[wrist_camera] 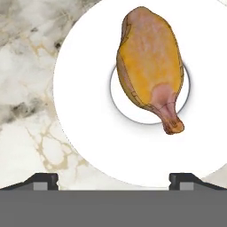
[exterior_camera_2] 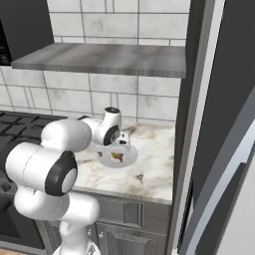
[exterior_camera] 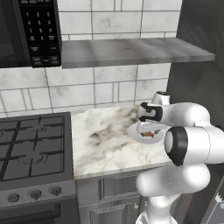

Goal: Place the chicken drumstick on the counter behind the older chicken drumstick on the same shelf of the fridge to maintain FIFO order. Close the fridge door when finished.

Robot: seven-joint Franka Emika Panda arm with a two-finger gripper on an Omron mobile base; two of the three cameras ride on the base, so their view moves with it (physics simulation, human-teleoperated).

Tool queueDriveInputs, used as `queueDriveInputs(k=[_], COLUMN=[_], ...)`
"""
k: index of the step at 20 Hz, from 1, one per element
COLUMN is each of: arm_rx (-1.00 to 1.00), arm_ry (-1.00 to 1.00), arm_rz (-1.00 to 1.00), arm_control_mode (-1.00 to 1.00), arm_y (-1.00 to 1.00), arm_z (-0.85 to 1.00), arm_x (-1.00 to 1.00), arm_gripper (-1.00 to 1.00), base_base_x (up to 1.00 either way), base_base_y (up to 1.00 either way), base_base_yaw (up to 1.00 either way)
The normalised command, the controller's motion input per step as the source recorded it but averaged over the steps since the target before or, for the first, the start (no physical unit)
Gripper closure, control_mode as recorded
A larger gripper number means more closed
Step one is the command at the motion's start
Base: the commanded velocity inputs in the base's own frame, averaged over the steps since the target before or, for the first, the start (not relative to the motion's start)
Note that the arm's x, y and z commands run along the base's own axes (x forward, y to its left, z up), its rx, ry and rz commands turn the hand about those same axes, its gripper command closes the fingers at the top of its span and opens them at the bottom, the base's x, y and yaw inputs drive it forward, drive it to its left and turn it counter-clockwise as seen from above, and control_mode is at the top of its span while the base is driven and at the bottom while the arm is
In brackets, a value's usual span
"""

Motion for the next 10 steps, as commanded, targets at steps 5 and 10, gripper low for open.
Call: queueDriveInputs(k=[5, 10], arm_rx=[0.00, 0.00], arm_ry=[0.00, -0.02], arm_rz=[0.15, 0.11], arm_control_mode=[-1.00, -1.00], arm_y=[-0.13, -0.02], arm_z=[-0.04, -0.04], arm_x=[0.11, 0.11], arm_gripper=[-1.00, -1.00], base_base_x=[0.00, 0.00], base_base_y=[0.00, 0.00], base_base_yaw=[0.00, 0.00])
